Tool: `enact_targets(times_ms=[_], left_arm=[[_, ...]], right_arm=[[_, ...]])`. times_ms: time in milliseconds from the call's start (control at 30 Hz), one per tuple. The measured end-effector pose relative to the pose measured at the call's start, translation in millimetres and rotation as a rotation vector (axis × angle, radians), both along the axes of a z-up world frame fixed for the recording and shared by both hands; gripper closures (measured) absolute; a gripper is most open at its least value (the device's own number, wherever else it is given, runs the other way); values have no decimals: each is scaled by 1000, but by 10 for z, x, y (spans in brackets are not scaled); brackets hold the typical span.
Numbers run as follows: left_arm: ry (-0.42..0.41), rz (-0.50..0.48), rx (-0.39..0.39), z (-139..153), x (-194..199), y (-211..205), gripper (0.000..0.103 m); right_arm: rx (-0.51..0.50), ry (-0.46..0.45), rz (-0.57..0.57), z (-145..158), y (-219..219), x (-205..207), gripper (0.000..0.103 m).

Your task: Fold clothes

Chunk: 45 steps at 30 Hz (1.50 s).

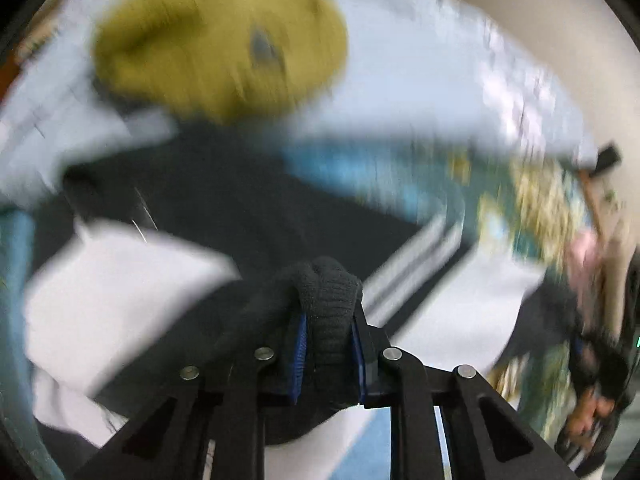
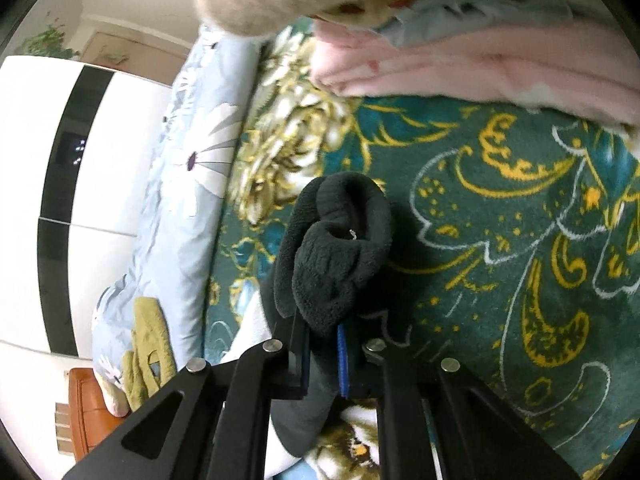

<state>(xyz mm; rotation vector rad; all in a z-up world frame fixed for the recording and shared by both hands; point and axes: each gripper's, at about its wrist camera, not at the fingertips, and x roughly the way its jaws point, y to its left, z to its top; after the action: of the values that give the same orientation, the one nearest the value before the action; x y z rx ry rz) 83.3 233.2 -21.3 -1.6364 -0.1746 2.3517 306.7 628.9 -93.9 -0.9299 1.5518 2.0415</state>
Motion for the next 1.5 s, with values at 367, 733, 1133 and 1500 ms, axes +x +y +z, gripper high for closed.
enact_targets(times_ms=[367, 733, 1133, 1500], left_arm=[[-276, -21, 300, -318, 16, -299, 55], [-179, 287, -24, -700, 4, -2539, 52], [-143, 431, 429, -355, 464, -3642, 50], [-232, 544, 625, -705, 531, -3828, 45]], right_arm=[[100, 93, 50, 606, -251, -73, 93], [384, 295, 458, 2010, -1923, -708, 93], [344, 162, 1027, 1241, -4873, -1689, 93], [361, -120, 1189, 391, -5762, -1953, 87]])
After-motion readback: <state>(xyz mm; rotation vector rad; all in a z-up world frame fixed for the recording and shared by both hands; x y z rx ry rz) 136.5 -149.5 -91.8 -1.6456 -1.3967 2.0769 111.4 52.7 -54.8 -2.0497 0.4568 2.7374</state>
